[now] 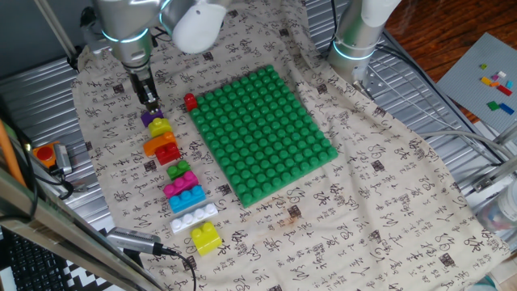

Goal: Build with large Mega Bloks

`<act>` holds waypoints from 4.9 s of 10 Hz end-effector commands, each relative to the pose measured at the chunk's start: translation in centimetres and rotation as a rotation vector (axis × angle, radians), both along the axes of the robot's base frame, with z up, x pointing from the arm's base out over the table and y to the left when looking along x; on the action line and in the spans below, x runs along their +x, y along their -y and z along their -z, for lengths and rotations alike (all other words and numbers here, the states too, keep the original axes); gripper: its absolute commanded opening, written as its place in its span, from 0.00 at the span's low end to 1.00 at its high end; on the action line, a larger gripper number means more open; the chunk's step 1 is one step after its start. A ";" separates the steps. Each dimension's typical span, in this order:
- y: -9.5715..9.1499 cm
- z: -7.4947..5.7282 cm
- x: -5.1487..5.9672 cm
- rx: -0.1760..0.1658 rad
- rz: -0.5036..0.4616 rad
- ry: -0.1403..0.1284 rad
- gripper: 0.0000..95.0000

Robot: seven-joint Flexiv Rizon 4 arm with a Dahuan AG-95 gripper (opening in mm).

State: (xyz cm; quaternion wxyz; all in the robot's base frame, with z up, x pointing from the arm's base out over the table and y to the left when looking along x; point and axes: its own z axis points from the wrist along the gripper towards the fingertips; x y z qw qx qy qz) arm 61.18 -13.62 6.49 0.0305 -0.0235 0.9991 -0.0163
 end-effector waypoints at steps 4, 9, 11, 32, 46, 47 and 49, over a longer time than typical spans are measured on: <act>0.1 0.4 -0.4 0.002 -0.008 0.005 0.40; 0.1 0.8 -0.6 0.002 -0.012 0.012 0.40; 0.0 1.0 -0.6 0.002 -0.010 0.015 0.40; 3.7 -6.5 5.2 -0.004 -0.051 -0.052 0.00; -1.5 -7.0 -1.1 0.016 0.070 -0.065 0.00; -1.5 -7.0 -1.1 0.010 0.067 -0.066 0.00; -1.5 -7.0 -1.1 0.007 0.027 -0.075 0.00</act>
